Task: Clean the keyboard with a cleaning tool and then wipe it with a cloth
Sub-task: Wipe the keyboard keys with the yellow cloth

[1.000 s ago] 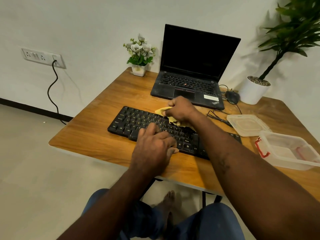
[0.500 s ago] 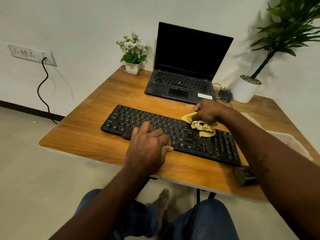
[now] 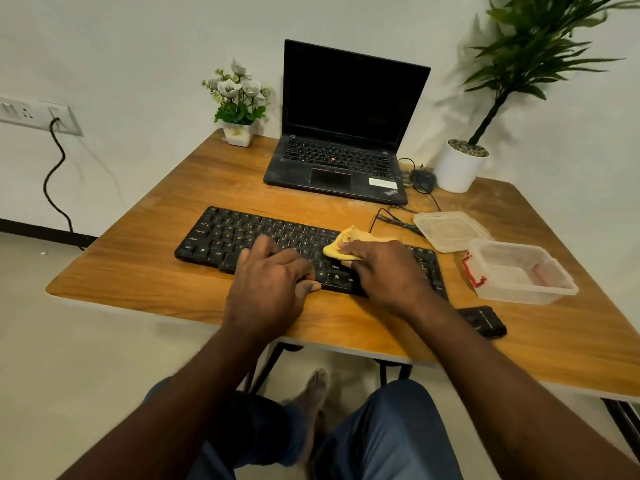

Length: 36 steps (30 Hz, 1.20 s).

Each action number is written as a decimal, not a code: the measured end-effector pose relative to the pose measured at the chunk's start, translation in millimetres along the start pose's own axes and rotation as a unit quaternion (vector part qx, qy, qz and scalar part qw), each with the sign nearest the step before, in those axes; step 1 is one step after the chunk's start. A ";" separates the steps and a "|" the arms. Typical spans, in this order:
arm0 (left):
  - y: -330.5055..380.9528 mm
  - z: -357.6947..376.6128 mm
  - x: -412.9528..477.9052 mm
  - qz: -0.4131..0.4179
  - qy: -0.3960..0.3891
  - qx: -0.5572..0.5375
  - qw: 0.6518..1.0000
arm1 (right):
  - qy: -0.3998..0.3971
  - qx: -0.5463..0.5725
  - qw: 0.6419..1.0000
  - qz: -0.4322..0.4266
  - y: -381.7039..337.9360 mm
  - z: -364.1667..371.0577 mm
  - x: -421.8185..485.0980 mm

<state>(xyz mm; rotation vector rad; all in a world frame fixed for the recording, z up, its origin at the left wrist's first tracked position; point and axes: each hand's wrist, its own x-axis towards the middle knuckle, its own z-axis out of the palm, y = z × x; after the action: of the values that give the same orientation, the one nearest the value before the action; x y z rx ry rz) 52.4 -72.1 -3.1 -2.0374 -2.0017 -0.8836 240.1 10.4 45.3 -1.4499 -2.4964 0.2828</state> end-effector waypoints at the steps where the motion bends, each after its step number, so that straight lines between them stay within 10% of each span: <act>1: -0.1 0.3 0.0 -0.001 0.003 -0.006 1.000 | -0.003 0.013 1.000 -0.028 -8.8 6.2 -8.2; 12: 0.0 -0.3 -1.8 -0.009 0.012 -0.002 1.000 | -0.012 -0.041 0.986 -0.159 12.9 -2.5 -64.9; 22: 25.0 6.9 5.5 0.083 -0.007 0.046 0.995 | 0.242 0.123 0.952 0.144 61.9 -59.6 -15.8; 36: 29.9 18.8 13.2 0.088 0.006 -0.018 0.996 | 0.020 -0.050 0.998 0.036 8.5 -8.0 31.1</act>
<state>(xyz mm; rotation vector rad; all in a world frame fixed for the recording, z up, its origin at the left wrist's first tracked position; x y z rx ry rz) 85.7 -54.3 -3.2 -2.1826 -1.7780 -0.8982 234.6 42.1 53.9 -1.5709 -2.4630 0.1416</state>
